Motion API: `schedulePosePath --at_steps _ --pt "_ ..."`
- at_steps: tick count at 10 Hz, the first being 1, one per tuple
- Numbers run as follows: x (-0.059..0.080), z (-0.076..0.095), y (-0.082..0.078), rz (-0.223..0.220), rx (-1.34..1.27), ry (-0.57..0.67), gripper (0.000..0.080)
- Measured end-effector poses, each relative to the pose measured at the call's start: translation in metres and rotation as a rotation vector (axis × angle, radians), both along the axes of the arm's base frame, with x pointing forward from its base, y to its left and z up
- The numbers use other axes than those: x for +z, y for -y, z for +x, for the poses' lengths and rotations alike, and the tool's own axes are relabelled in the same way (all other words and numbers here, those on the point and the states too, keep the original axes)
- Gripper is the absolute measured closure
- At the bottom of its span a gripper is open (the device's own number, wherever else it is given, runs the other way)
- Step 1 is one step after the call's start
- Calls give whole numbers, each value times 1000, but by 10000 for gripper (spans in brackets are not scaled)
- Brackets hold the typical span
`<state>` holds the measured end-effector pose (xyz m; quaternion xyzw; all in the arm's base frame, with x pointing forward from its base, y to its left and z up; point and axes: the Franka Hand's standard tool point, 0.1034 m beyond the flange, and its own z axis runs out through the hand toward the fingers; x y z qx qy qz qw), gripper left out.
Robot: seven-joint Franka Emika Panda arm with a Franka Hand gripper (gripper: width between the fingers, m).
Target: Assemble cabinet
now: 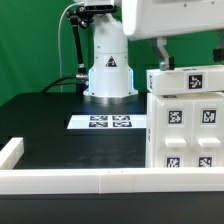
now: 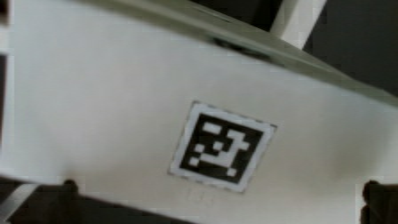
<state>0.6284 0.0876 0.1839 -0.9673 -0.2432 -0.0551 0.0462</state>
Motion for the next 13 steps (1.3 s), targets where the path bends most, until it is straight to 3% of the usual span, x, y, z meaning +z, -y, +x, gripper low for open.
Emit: schedulePosePath --at_steps 4,9,11,13 --pt "-5 -12 6 -31 452 -18 3" --pt "-8 -13 16 -91 783 1 3" --pt "-16 -15 18 -137 1052 -6 3" --pt "-29 -17 18 -148 1140 -26 3"
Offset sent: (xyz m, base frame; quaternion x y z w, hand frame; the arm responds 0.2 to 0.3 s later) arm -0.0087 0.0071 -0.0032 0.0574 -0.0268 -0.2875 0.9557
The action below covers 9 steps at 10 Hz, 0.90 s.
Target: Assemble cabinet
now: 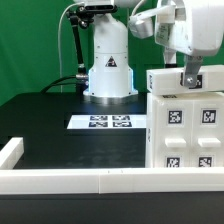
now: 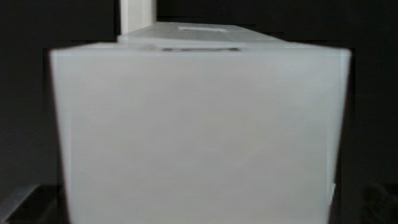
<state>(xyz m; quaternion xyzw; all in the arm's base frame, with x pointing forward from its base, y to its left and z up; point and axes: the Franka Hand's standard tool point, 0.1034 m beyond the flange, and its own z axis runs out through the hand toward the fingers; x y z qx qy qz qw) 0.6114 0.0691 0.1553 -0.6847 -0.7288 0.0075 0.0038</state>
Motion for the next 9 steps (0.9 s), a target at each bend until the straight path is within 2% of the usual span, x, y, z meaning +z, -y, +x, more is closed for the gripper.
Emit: schedulePosePath --at_steps 4,5,6,7,9 --pt "-2 0 9 -2 -59 -1 15" --pt "-2 0 10 -2 -67 -1 190" --pt "-2 0 11 -2 -81 -2 190" --pt "-2 0 11 -3 -101 -2 237" --pt "-3 0 12 -3 -116 -2 237"
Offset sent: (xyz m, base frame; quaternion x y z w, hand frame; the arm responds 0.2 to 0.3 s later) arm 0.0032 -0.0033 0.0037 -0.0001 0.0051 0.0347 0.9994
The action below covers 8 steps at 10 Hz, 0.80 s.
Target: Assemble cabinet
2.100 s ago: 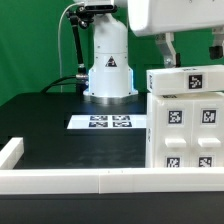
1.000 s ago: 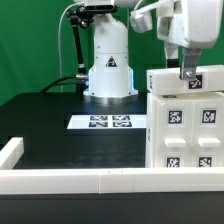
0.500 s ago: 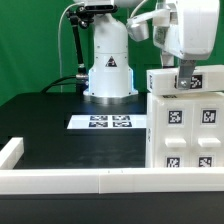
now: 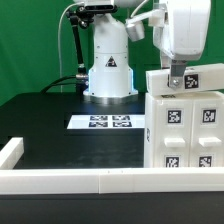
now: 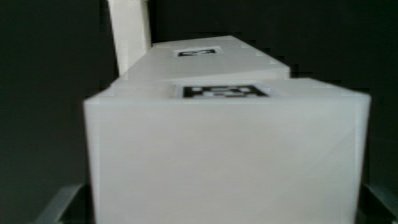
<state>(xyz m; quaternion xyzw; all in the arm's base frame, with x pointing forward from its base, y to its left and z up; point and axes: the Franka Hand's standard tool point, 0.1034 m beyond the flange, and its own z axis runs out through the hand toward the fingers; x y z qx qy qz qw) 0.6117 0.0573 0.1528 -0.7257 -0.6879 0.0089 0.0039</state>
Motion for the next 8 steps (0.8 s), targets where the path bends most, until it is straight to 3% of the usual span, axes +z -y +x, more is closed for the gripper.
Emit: schedulePosePath --at_steps 8 --pt "1 -1 -5 -11 -788 11 236"
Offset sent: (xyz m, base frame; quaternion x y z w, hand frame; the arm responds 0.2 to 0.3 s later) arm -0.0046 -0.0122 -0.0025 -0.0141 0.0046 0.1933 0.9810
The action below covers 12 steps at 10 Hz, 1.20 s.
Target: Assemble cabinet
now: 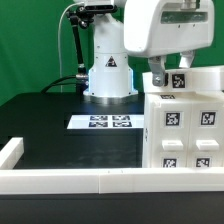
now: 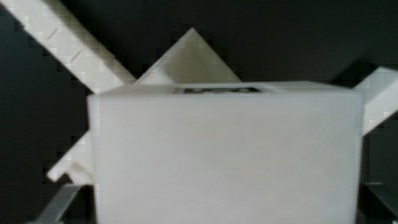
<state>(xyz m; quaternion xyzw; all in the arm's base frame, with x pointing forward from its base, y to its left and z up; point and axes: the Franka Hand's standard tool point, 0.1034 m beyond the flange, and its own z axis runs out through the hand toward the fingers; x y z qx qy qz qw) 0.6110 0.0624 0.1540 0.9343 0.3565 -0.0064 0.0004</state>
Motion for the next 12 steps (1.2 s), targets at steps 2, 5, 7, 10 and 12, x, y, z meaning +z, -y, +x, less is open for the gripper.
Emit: schedulePosePath --at_steps 2,5,7,10,12 --pt "0 -2 -6 -3 -218 0 236" --pt "0 -6 -16 -2 -565 5 236" --pt "0 -6 -18 -3 -706 6 236" --pt "0 -7 -21 0 -898 3 236" --pt "0 -7 -23 6 -1020 -4 236"
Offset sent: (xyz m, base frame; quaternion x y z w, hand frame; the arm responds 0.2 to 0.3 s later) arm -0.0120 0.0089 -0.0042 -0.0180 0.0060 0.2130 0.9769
